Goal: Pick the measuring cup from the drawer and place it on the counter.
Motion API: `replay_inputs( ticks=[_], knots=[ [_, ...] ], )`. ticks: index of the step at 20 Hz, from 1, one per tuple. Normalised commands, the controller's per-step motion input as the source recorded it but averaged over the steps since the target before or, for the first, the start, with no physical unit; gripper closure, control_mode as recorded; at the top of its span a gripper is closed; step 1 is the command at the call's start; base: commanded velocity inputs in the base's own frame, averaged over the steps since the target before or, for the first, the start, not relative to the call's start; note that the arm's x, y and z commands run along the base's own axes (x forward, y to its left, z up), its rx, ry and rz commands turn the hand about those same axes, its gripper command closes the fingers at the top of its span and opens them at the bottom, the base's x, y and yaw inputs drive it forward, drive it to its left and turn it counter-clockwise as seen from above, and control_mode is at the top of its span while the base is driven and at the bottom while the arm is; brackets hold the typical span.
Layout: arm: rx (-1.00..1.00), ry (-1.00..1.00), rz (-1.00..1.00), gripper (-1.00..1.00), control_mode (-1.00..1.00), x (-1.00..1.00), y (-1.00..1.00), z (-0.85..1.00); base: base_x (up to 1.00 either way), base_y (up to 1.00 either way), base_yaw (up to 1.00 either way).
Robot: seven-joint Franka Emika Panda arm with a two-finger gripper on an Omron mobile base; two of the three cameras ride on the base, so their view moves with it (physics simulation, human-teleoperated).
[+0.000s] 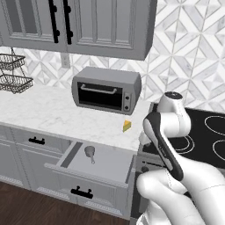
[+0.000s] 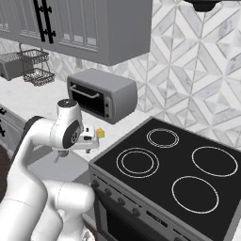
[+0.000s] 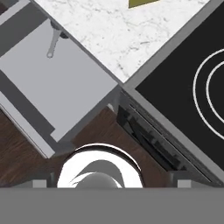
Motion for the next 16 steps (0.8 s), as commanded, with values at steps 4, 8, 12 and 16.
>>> replay_inputs(
  ticks=[4,8,12,16],
  knots=[
    [0.00,-0.05,0.00,-1.00,-1.00,0.00,0.76,-0.51,0.00,0.00,0.00],
    [0.00,-0.01,0.03,-1.00,-1.00,0.00,1.00,-0.66,0.00,0.00,0.00],
    [0.00,0.00,0.05,-1.00,-1.00,0.01,1.00,-0.67,0.00,0.00,0.00],
    [0.00,0.06,0.01,-1.00,-1.00,0.14,0.99,-0.48,0.00,0.00,0.00]
  ],
)
